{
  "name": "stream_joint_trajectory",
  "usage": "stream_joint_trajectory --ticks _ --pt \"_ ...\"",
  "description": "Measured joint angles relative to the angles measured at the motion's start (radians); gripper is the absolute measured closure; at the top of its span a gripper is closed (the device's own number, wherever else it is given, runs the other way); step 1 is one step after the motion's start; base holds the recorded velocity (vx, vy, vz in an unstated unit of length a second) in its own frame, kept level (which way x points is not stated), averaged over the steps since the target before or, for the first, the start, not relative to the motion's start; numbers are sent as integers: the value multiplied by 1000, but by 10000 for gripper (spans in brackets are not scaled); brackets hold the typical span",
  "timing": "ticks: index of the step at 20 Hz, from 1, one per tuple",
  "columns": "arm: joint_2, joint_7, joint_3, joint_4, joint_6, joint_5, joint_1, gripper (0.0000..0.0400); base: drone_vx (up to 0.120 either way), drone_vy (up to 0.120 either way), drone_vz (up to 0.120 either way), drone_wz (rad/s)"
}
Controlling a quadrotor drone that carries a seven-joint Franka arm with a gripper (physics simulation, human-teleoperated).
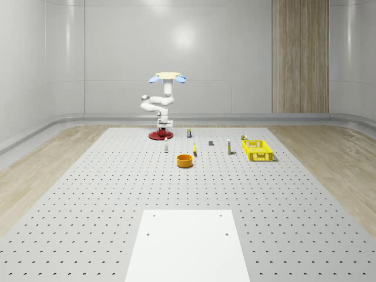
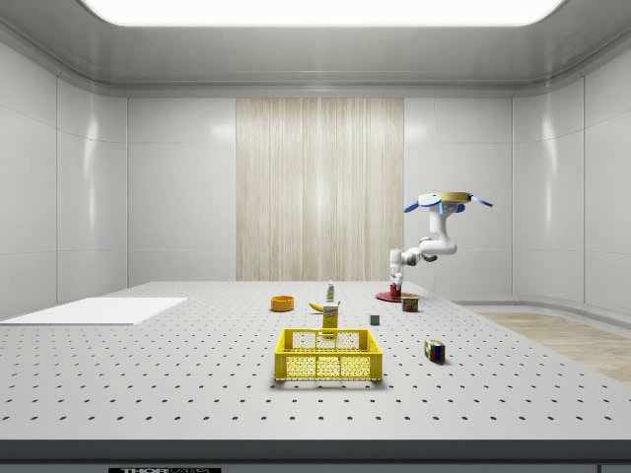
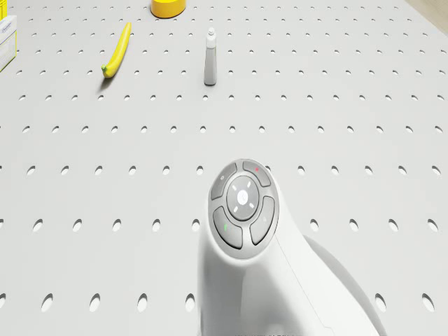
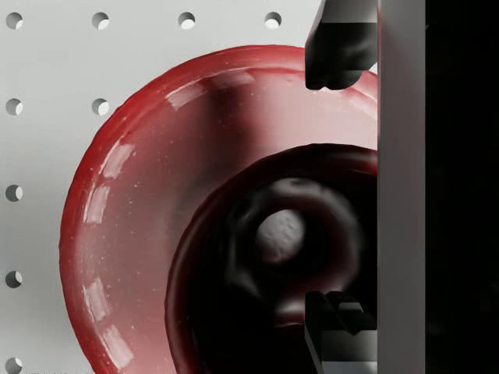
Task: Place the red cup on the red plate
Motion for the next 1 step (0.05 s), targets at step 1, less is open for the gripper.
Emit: stream_joint_trajectory --ticks 1 --pt "0 -1 2 -1 -1 2 1 11 0 0 0 0"
